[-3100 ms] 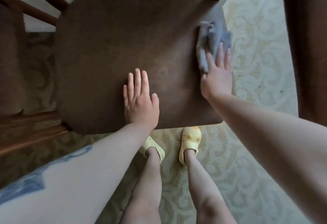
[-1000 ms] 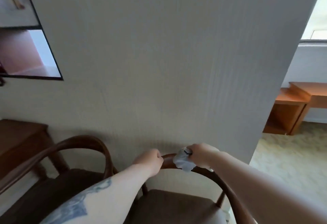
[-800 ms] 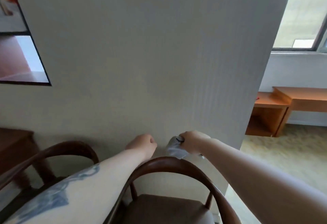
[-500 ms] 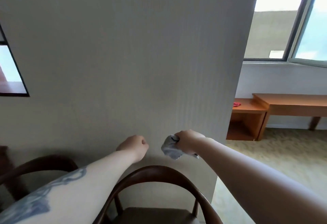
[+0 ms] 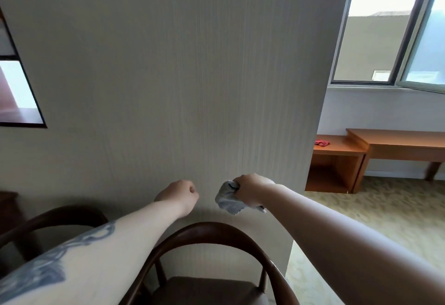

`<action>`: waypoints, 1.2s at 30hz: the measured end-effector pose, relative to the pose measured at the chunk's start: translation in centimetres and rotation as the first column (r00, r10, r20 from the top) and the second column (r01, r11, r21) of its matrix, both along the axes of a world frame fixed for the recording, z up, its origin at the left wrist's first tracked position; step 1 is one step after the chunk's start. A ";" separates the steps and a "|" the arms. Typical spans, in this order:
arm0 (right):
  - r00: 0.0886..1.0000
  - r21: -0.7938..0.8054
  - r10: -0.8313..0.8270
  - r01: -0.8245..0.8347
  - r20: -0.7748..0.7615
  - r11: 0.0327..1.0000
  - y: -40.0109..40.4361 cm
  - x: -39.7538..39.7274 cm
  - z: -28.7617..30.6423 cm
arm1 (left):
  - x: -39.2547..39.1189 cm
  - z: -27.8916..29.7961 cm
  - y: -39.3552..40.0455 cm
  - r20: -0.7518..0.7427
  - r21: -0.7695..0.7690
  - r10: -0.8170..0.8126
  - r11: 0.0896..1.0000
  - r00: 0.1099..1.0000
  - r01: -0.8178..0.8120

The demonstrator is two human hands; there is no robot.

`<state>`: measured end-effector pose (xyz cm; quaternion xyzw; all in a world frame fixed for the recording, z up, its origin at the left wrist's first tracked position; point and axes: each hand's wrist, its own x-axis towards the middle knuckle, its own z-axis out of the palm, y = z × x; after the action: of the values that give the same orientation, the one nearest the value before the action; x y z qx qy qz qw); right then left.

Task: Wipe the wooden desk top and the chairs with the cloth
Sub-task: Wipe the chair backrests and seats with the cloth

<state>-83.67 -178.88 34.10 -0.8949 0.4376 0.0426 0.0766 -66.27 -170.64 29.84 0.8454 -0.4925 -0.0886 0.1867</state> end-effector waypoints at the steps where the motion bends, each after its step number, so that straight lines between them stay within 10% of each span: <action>1: 1.000 0.006 0.011 -0.011 0.002 1.000 0.2 0.3 0.0 | 0.0 0.0 0.4 -0.006 0.002 0.008 1.000 1.000 -0.008; 14: 0.882 0.101 0.466 -0.458 -0.069 0.883 14.3 15.6 -2.9 | 7.5 -2.9 21.2 -0.072 0.133 0.475 0.876 0.877 -0.463; 36: 0.231 0.091 0.973 -0.968 -0.032 0.233 80.0 45.4 -9.3 | 19.2 -6.7 93.0 -0.118 0.190 0.987 0.130 0.109 -0.973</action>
<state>-38.23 -98.90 24.80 -0.9687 -0.2088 0.1287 0.0390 -47.04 -77.65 23.14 0.9498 0.2133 -0.0498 0.2232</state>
